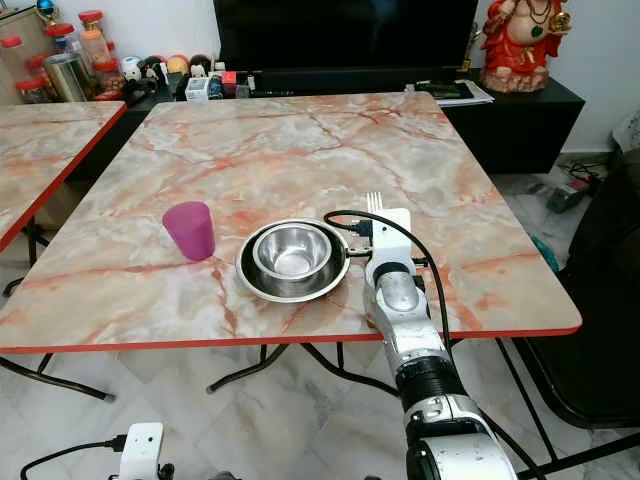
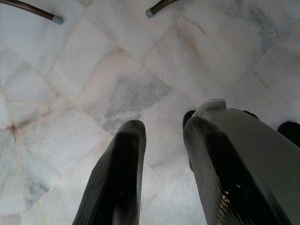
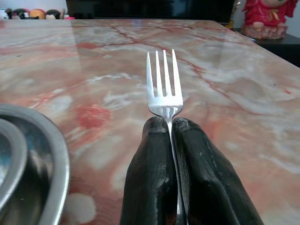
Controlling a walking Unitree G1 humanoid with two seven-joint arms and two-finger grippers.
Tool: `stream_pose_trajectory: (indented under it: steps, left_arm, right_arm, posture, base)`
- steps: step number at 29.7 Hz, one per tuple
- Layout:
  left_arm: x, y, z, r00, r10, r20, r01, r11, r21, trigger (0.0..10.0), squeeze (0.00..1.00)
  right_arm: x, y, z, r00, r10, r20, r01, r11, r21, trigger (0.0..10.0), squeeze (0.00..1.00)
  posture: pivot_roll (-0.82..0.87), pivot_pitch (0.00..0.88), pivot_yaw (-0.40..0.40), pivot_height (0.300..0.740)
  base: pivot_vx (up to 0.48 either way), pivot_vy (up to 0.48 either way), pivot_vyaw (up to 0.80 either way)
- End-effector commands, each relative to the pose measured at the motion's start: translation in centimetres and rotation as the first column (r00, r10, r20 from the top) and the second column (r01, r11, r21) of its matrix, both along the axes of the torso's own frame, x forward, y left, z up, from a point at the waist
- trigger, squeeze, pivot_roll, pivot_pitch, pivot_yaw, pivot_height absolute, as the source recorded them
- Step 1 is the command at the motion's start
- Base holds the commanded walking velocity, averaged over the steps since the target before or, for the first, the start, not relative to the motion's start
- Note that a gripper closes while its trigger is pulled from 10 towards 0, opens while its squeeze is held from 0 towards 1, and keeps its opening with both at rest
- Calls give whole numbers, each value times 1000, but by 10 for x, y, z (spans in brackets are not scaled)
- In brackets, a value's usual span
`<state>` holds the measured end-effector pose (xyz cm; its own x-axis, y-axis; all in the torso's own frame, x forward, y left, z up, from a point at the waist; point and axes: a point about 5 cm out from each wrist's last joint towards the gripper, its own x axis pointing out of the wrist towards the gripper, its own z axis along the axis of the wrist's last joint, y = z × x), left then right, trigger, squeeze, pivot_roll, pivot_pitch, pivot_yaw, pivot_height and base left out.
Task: Setting the table
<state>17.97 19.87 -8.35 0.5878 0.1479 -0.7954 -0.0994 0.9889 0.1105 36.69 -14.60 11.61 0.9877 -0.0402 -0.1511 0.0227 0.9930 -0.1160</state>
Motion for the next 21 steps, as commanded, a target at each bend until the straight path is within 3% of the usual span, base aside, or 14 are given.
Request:
stream_pose_trajectory:
  steps: [1, 21]
  left_arm:
    - [-3, 3, -1, 1000, 8, -20, -8, 1000, -5, 10000, 0]
    - [-6, 5, -3, 999, 7, -38, -7, 1000, -3, 10000, 0]
  right_arm:
    - [4, -1, 4, 1000, -9, -4, 9, 1000, 10, 10000, 0]
    - [1, -3, -14, 996, -9, -87, 15, 997, 76, 10000, 0]
  posture:
    - [-67, 0, 23, 693]
    - [-58, 0, 20, 693]
  base:
    - [0, 0, 0]
    - [0, 0, 0]
